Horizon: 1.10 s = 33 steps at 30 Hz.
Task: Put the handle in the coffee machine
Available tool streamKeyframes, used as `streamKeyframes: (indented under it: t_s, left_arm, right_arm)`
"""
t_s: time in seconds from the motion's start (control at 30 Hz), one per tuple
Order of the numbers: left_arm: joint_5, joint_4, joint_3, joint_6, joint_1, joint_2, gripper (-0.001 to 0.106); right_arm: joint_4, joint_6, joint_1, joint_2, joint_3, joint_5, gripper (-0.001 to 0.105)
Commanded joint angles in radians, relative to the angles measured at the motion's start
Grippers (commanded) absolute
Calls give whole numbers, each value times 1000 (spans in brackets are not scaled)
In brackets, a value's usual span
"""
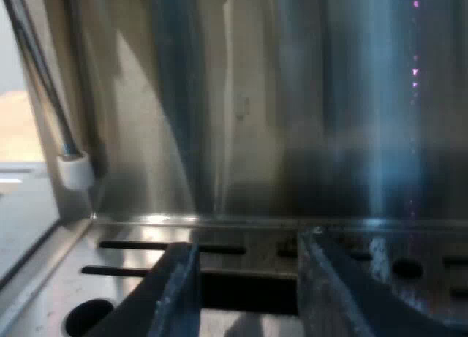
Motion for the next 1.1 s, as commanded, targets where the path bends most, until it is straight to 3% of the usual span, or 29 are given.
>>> streamKeyframes:
  t_s: [0.03,0.1,0.27,0.4,0.53,0.87,1.1]
  left_arm:
    - [172,-33,-32,1,0,-20,0]
    - [172,-33,-32,1,0,-20,0]
    - [172,-33,-32,1,0,-20,0]
    - [172,-33,-32,1,0,-20,0]
    - [172,-33,-32,1,0,-16,0]
    - [172,-26,-32,-2,0,-16,0]
    - [172,-26,-32,-2,0,-16,0]
  right_arm:
    - [-35,-57,-19,1,-24,-55,35]
    - [-38,-83,-27,4,-43,-72,35]
    - [-34,-114,-53,18,-126,-72,47]
    - [-33,-163,-53,18,-139,-47,47]
    - [-33,-164,-53,18,-157,22,47]
    - [-37,-203,-53,18,-205,49,47]
    - [-143,-288,-40,18,-208,74,46]
